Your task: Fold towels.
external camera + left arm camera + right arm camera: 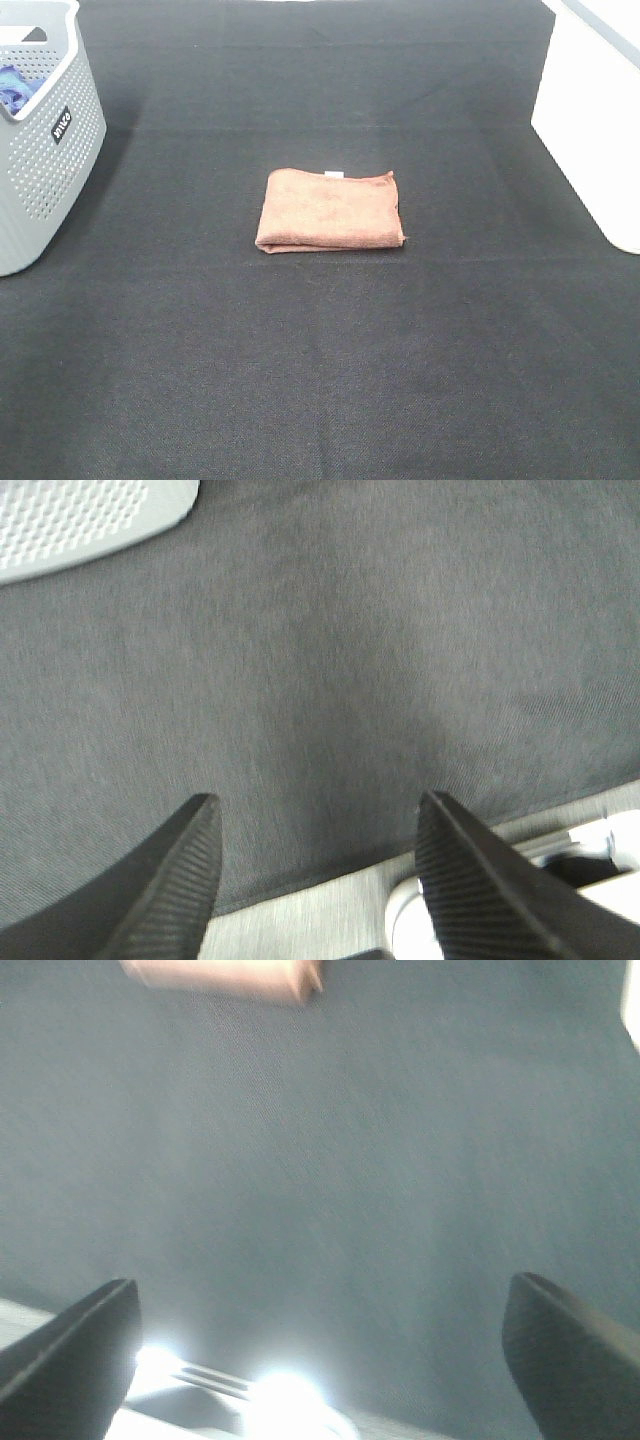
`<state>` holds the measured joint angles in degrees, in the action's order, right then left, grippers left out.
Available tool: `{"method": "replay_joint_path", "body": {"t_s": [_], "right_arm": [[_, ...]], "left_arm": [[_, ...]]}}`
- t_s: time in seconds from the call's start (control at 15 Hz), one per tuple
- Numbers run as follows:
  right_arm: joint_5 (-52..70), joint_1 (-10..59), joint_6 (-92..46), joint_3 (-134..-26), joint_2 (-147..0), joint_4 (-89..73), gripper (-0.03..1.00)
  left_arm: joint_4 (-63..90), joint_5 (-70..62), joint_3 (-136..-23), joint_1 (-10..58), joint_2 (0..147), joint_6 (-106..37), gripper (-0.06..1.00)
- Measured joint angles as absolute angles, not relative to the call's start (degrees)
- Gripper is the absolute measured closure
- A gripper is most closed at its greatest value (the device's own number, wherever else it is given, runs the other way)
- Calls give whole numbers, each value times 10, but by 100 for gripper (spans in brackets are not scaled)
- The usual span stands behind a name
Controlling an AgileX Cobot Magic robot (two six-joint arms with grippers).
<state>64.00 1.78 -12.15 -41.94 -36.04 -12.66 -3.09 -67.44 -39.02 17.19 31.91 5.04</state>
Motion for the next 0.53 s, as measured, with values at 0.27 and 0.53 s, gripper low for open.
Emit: {"method": "replay_joint_path", "body": {"t_s": [0.27,0.53], "right_arm": [[639,18,-128,-331,-191,-109,5],[629,18,-155,-297,-139,-110,5]], "left_arm": [[-30,-664,-315,172,123,38,38],[-18,-606,-292,172,84,-11,38]]}}
